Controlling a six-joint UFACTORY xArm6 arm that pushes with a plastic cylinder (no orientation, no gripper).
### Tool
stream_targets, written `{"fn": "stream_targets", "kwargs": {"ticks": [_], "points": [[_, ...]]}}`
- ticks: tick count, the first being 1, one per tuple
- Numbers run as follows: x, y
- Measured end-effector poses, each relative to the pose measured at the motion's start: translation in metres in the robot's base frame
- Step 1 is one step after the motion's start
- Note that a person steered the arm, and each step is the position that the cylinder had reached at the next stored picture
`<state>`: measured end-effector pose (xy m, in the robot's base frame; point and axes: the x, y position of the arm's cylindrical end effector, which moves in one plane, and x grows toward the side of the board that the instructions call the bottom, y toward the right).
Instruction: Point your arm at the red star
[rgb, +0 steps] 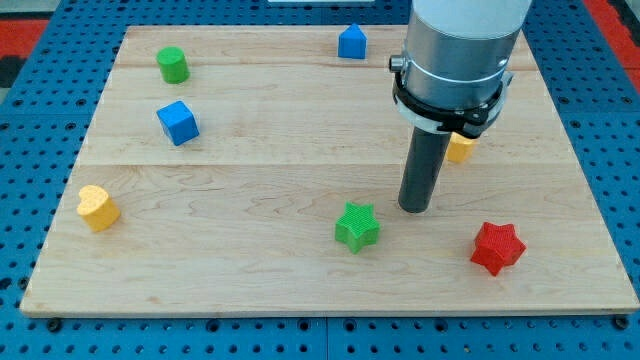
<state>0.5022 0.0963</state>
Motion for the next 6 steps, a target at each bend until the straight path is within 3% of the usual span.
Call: {"fn": "stream_targets", "kwargs": {"ticks": [2,3,4,6], "points": [[0.000,0.014],[0.017,0.014],[0.062,0.023],[0.097,0.029]]}}
